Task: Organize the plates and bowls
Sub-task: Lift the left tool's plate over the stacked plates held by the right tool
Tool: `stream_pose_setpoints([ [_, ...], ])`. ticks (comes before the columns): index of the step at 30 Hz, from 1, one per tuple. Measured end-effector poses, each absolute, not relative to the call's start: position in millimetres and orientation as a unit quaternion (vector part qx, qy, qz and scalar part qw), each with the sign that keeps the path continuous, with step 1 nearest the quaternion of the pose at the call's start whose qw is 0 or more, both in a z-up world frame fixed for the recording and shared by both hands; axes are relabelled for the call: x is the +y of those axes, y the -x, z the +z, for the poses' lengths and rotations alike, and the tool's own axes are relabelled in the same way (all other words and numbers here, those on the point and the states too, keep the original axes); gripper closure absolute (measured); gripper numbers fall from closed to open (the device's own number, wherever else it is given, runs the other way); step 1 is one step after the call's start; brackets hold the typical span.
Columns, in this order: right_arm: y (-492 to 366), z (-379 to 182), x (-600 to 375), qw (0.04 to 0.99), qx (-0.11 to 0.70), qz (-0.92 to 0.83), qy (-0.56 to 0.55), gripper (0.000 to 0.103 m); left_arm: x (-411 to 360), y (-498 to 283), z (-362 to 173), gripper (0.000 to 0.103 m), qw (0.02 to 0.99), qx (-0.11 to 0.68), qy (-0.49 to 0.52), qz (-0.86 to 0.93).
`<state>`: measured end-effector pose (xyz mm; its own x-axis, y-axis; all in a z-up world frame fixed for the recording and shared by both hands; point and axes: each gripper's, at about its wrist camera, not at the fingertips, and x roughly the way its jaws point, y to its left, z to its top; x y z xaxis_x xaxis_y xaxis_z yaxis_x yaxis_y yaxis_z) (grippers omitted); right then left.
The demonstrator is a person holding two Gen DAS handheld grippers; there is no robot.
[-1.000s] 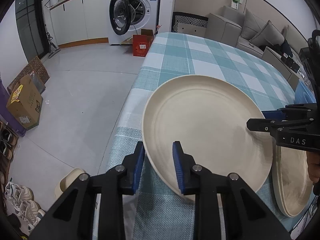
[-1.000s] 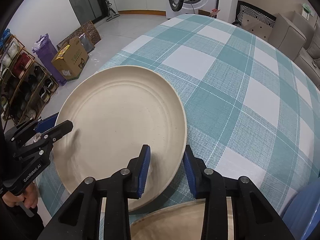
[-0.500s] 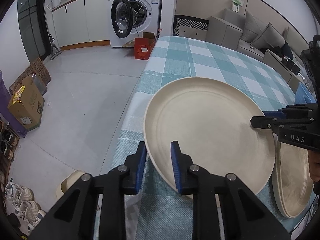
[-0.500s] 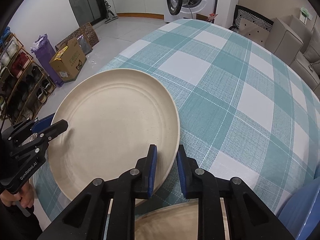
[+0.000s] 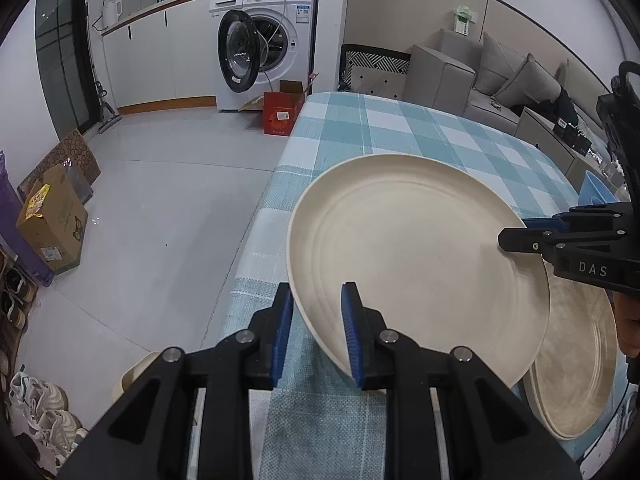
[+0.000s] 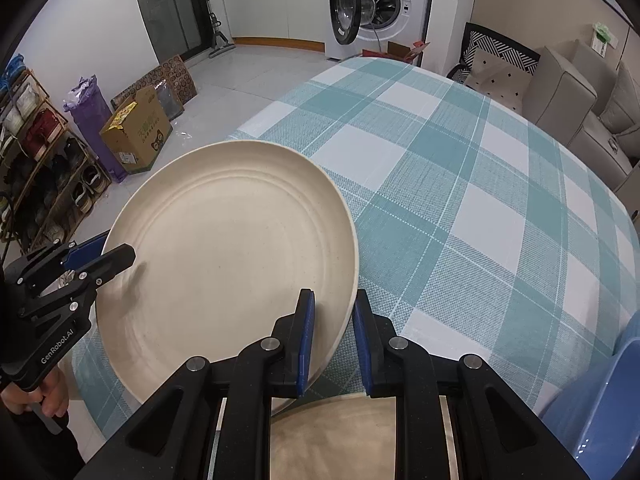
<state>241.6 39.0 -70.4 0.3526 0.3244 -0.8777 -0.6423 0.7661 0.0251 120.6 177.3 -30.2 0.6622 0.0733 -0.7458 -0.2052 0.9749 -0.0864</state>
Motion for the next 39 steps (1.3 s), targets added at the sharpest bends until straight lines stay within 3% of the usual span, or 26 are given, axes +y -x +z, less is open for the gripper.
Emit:
stream_pose_setpoints([
  [17, -221, -35, -15, 0.826, 0.467, 0.275, 0.155, 0.084, 137, -111, 3, 0.080, 0.926, 0.371, 0.054, 0.033],
  [39, -169, -28, -97, 0.846, 0.456, 0.235, 0.143, 0.084, 75, -108, 5, 0.080, 0.926, 0.377, 0.008, -0.021],
])
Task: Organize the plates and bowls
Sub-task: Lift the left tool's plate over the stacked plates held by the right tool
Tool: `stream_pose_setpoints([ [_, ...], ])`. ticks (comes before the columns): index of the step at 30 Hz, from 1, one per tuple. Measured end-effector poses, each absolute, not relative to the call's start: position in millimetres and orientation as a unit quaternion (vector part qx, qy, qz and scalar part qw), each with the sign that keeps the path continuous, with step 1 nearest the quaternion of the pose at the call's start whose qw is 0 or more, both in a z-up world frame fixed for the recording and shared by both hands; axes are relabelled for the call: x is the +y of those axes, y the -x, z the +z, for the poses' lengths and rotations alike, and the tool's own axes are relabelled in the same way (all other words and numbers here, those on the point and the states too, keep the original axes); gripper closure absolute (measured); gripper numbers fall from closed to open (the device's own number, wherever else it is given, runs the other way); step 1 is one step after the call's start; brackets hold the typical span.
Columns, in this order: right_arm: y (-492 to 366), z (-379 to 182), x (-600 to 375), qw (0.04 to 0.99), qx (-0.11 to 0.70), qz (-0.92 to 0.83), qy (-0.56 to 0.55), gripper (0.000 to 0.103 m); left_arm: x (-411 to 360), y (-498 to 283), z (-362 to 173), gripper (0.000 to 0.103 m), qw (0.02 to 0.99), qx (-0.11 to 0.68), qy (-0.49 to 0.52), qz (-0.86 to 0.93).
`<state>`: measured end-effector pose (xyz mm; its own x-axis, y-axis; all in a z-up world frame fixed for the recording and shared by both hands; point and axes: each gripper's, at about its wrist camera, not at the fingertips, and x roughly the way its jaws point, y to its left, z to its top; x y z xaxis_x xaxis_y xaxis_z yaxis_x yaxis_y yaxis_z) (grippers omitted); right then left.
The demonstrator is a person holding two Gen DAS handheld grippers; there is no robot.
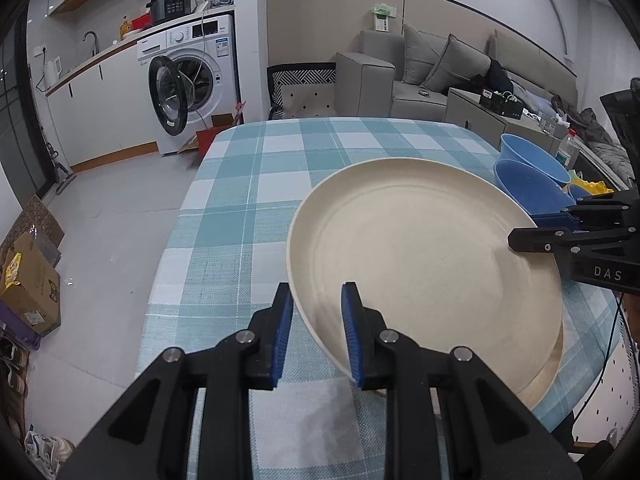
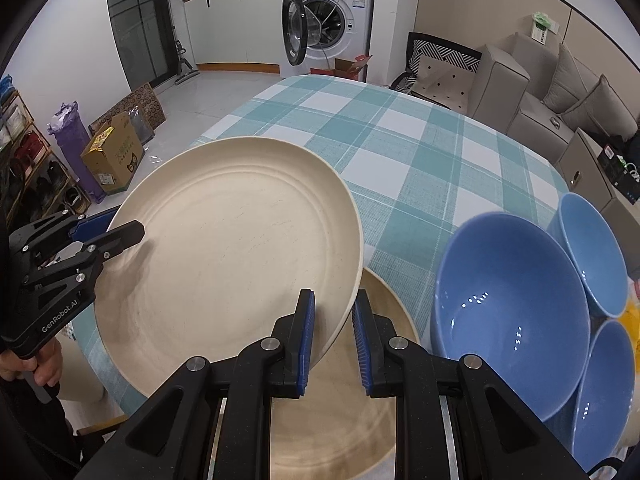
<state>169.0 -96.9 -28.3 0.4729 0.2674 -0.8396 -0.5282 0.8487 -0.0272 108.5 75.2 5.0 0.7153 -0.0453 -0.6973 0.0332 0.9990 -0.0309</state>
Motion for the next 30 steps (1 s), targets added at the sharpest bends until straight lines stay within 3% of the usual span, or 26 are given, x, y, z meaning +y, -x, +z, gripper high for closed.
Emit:
stream_pose_setpoints([
  [30, -130, -44, -144, 0.847, 0.476, 0.203, 0.122, 0.084, 38, -107, -9, 0.080, 0.915, 0.397, -0.023, -0.064],
])
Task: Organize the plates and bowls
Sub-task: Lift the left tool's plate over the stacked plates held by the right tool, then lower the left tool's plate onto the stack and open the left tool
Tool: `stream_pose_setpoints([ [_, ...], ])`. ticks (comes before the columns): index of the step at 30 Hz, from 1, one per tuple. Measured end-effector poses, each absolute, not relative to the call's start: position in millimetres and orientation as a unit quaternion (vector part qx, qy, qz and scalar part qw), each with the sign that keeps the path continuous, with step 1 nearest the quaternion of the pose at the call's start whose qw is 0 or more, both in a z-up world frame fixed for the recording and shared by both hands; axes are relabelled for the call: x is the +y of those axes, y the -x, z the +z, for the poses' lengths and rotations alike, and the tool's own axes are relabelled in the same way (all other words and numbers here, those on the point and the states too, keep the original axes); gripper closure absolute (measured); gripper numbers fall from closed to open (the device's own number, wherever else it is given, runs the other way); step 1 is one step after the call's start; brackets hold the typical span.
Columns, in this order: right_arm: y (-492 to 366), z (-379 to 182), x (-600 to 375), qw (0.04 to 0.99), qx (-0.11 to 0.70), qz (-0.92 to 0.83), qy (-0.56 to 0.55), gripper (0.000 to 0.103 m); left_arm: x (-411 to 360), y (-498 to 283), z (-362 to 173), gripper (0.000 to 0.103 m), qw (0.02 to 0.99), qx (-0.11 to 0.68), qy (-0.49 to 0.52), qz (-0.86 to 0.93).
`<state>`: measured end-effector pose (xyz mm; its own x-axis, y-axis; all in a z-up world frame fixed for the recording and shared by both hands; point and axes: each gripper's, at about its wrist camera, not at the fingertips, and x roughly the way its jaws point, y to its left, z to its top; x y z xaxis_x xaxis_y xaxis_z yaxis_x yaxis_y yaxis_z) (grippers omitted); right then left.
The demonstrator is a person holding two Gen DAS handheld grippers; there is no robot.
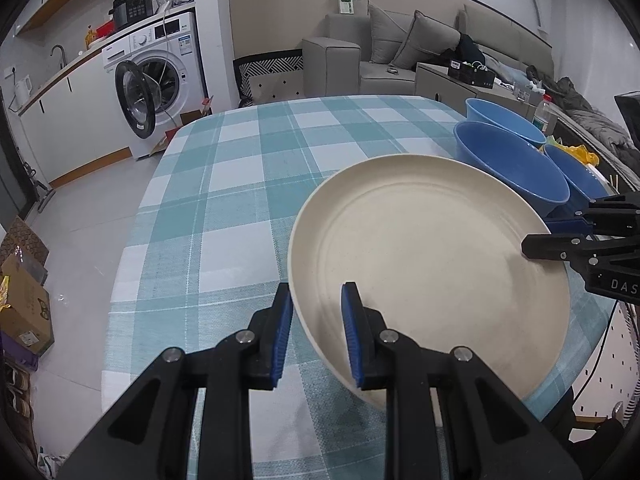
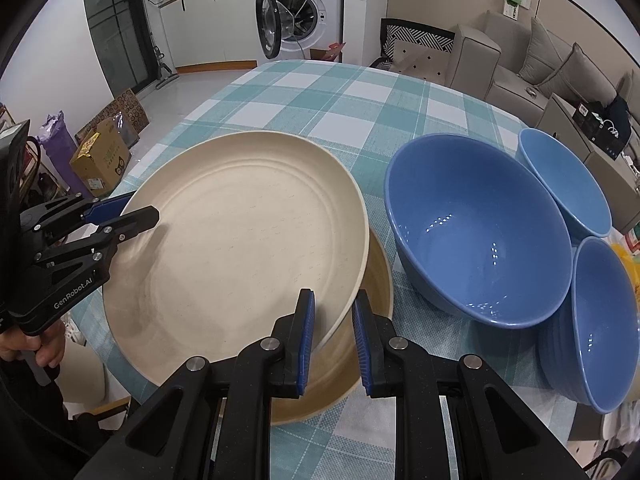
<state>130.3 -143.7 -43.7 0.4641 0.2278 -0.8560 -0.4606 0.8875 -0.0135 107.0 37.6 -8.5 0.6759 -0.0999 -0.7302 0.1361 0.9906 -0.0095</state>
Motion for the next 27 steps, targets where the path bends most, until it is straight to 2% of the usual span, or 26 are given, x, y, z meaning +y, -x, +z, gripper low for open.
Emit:
stream_pose_setpoints([
  [27, -122, -69, -151, 0.845, 0.482, 0.161, 0.163, 0.084, 9, -111, -30, 0.080, 0.903, 0.418, -0.069, -0.064],
])
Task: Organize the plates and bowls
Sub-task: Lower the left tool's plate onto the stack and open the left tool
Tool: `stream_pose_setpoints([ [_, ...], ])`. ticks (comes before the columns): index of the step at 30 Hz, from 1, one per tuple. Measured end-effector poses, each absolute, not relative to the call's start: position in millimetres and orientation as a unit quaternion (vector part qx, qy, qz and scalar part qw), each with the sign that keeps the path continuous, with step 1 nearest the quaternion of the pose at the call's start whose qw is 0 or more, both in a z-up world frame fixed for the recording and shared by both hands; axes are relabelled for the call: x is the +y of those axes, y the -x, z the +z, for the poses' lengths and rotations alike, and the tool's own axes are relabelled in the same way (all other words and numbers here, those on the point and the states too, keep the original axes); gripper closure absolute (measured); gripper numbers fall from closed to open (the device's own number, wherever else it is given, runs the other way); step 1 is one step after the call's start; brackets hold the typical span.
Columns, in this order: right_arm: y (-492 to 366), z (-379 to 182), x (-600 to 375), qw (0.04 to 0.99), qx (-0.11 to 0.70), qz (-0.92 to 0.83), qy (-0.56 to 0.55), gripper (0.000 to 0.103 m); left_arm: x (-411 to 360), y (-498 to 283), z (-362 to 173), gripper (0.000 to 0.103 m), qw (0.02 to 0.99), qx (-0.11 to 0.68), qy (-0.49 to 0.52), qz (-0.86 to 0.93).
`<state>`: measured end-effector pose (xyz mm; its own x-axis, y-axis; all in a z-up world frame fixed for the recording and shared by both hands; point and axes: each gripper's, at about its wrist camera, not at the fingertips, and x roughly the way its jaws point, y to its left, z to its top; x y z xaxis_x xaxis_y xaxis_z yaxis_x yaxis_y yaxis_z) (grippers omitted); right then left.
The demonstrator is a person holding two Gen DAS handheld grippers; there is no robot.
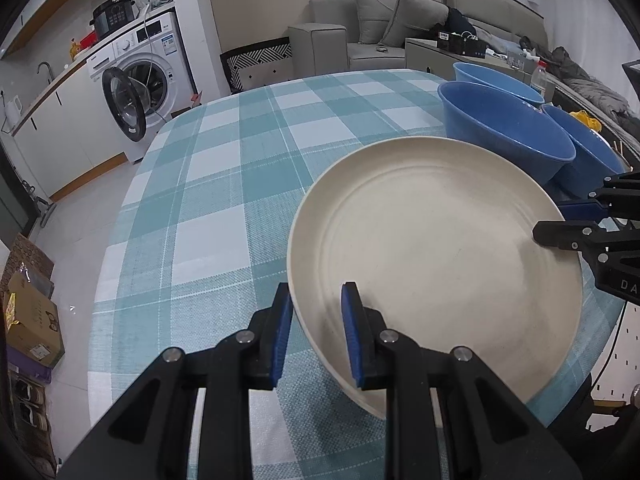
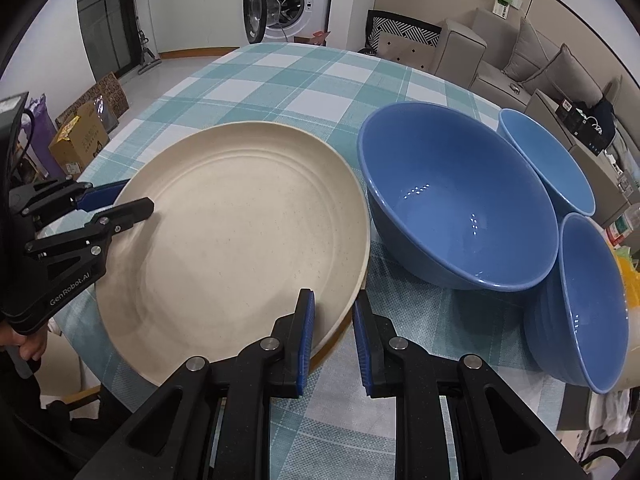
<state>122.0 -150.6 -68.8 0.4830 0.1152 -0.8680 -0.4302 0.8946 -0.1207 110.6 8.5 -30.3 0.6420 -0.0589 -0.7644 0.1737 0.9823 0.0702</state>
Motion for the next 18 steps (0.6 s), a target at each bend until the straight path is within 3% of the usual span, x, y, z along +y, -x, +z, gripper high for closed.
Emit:
stream_pose_setpoints([
  [18, -118.3, -76.4, -147.5, 0.843, 0.482, 0.148, 0.186, 0.083, -0.7, -110.0, -36.9, 0.080, 0.899, 0.423, -0.101, -0.056],
])
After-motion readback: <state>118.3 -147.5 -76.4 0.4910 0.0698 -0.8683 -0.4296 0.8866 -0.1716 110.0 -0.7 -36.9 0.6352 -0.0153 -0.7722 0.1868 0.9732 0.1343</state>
